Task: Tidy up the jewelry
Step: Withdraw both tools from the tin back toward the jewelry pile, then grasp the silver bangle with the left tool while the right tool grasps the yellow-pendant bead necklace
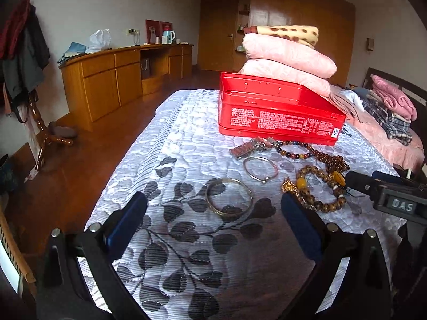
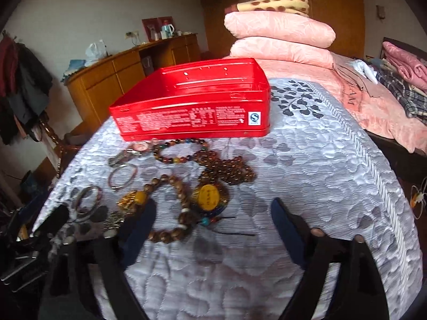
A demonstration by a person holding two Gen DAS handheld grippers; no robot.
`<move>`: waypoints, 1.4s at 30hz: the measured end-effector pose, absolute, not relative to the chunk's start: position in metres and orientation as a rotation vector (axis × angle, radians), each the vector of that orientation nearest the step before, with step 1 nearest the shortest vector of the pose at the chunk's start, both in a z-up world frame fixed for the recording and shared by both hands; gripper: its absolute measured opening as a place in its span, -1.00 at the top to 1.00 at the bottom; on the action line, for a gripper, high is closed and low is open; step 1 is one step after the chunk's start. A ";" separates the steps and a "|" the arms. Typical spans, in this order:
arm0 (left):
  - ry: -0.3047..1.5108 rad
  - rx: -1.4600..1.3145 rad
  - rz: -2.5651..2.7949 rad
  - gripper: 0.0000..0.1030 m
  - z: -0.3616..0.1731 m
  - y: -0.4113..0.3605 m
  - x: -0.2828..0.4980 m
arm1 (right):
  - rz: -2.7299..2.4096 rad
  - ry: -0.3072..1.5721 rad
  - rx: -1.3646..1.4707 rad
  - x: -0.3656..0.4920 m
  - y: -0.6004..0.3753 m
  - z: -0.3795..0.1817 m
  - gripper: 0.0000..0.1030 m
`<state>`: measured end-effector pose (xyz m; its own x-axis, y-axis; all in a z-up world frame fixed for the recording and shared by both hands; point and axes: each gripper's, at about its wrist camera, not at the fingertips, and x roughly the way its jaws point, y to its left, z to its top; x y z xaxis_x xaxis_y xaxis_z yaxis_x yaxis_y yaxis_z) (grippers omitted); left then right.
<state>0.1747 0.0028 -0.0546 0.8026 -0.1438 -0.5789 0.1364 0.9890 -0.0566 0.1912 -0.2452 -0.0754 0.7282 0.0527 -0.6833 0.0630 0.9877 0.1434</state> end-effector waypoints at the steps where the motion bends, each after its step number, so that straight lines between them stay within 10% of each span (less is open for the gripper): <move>1: 0.621 -0.014 -0.142 -0.89 -0.054 0.003 0.175 | -0.010 0.763 0.162 0.194 -0.246 -0.077 -0.46; 20: 0.762 -0.035 -0.176 -0.87 -0.064 -0.011 0.207 | -0.003 0.831 0.210 0.211 -0.251 -0.090 -0.20; 25: 0.864 -0.061 -0.186 -0.49 -0.076 -0.009 0.221 | 0.011 0.831 0.227 0.212 -0.253 -0.090 -0.20; 34: 0.887 -0.005 -0.147 -0.50 -0.079 -0.018 0.225 | 0.019 0.827 0.227 0.211 -0.253 -0.090 -0.20; 42: 0.861 -0.028 -0.120 0.08 -0.077 -0.012 0.224 | -0.007 0.817 0.230 0.209 -0.261 -0.085 -0.20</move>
<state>0.2243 -0.0119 -0.0766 0.6453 -0.1164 -0.7550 0.0940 0.9929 -0.0728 0.2091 -0.2612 -0.0848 0.6860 0.0824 -0.7229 0.0945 0.9751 0.2008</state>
